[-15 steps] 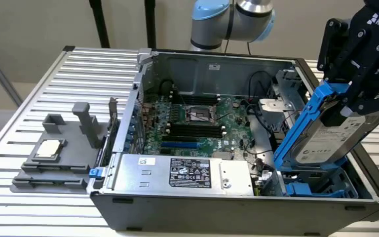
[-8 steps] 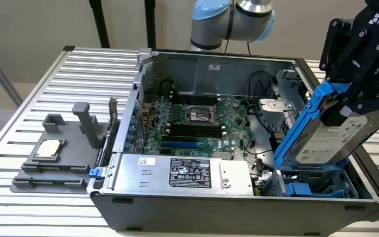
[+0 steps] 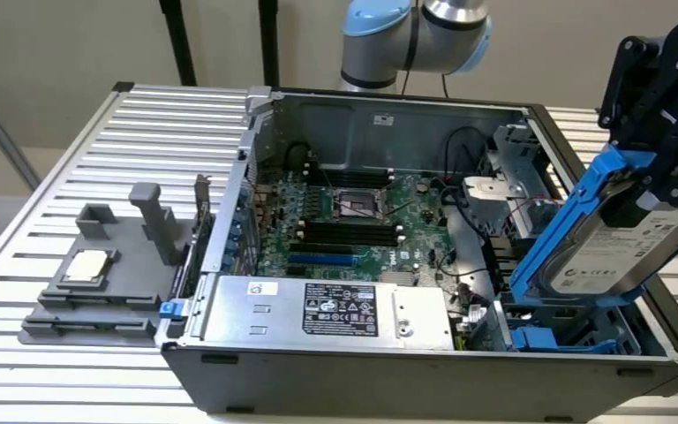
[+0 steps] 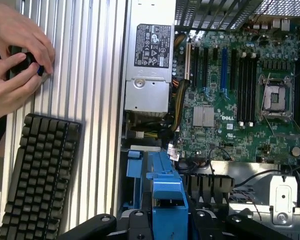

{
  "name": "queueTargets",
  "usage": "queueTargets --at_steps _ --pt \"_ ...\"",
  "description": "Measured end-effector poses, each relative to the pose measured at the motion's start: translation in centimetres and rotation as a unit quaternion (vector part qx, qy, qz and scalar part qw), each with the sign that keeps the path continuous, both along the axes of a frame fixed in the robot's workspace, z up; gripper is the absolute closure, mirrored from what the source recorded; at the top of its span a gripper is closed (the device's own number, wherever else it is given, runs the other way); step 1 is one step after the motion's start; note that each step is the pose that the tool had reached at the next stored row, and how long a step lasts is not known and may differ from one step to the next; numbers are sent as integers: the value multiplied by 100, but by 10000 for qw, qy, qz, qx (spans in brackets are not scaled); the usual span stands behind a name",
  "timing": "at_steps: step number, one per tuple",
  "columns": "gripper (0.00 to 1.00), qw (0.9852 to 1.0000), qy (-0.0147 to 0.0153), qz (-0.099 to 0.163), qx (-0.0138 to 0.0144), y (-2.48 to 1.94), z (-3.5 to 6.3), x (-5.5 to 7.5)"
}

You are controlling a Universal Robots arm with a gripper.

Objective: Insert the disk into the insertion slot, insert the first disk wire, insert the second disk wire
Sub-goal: 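Insert the disk into the insertion slot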

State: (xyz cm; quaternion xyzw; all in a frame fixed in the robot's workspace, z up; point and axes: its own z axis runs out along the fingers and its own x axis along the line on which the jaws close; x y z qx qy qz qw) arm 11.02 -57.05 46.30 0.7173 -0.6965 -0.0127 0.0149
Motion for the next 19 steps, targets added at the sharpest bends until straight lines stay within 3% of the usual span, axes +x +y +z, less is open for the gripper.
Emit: queueTargets --at_steps 19 --pt "67 9999 -5 -100 -1 -58 -137 18"
